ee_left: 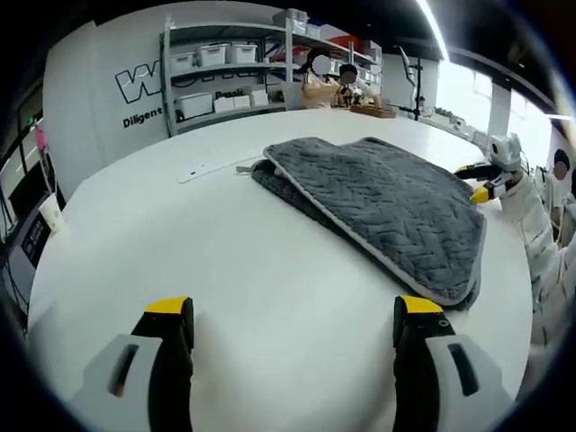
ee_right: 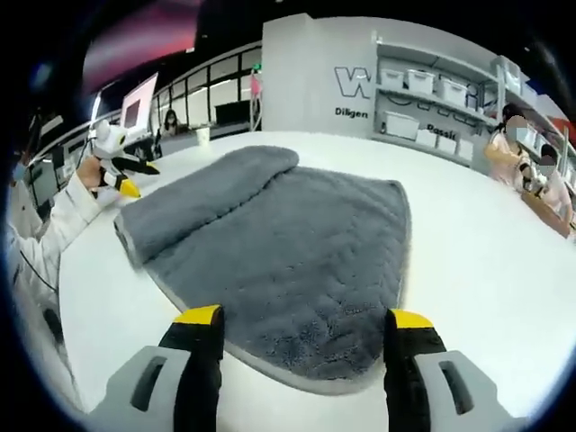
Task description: Open the folded towel by lifting each exposed corner and separating the folded layers until the towel lies flat within the target outline without major curled edges
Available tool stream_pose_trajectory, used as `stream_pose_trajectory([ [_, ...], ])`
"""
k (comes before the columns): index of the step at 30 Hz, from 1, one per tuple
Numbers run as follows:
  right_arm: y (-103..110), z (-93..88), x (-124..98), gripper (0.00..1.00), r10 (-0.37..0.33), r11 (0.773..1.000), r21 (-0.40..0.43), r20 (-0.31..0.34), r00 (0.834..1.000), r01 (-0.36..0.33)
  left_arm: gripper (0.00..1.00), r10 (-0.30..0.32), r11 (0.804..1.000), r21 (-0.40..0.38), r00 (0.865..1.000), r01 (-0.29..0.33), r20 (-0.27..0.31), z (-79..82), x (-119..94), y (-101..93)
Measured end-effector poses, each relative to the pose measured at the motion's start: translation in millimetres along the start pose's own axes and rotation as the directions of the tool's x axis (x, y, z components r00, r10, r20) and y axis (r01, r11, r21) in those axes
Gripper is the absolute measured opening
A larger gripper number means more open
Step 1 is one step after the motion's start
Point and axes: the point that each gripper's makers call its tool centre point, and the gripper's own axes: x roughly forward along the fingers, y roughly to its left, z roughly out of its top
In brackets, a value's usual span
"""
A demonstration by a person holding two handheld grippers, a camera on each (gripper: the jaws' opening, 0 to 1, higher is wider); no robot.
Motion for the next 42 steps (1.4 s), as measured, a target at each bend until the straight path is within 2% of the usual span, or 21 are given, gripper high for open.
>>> stream_pose_trajectory([
  [14, -8.6, -2.5, -4.3, 0.7, 0.007, 1.0, -0.006, -0.017, 1.0, -0.007, 0.91, -0.003, 1.0, 0.0, 1.0, 0.003, 0.002, 0.7, -0.3, -0.5],
  [22, -6.2, -3.5, -10.4, 0.7, -0.033, 0.999, -0.006, -0.024, 0.999, 0.033, 0.9, -0.002, 1.0, -0.001, 1.0, 0.002, -0.001, 0.1, 0.1, -0.1],
  [27, -10.1, -6.1, -20.9, 0.66, -0.077, 0.997, 0.004, -0.012, 0.997, 0.077, 0.9, 0.0, 1.0, -0.002, 1.0, 0.0, 0.0, 0.6, -0.1, 0.1],
  [31, -5.7, -5.8, -25.5, 0.59, -0.086, 0.996, -0.013, 0.01, 0.996, 0.086, 0.9, 0.0, 1.0, -0.004, 1.0, 0.0, -0.002, 0.4, 0.4, 0.1],
  [35, 2.0, -1.0, -28.1, 0.56, -0.073, 0.997, -0.014, 0.036, 0.997, 0.074, 0.9, -0.001, 1.0, -0.005, 1.0, 0.001, -0.005, 0.1, 1.3, 0.0],
  [39, 5.0, -7.7, -24.1, 0.52, -0.067, 0.997, -0.024, 0.007, 0.998, 0.067, 0.9, -0.002, 1.0, -0.006, 1.0, 0.002, -0.006, 0.0, 1.9, -0.5],
  [40, 3.6, -11.0, -23.3, 0.52, -0.074, 0.997, -0.018, -0.006, 0.997, 0.074, 0.9, -0.002, 1.0, -0.005, 1.0, 0.002, -0.007, 0.1, 1.9, -0.6],
  [41, 4.2, -8.3, -23.0, 0.51, -0.069, 0.997, 0.044, 0.025, 0.997, 0.068, 0.9, -0.001, 1.0, -0.004, 1.0, 0.001, -0.006, 0.2, 1.8, -0.7],
  [42, 3.0, -11.3, -23.9, 0.51, -0.065, 0.997, 0.047, 0.013, 0.998, 0.064, 0.9, -0.001, 1.0, -0.004, 1.0, 0.001, -0.005, 0.4, 1.6, -0.7],
])
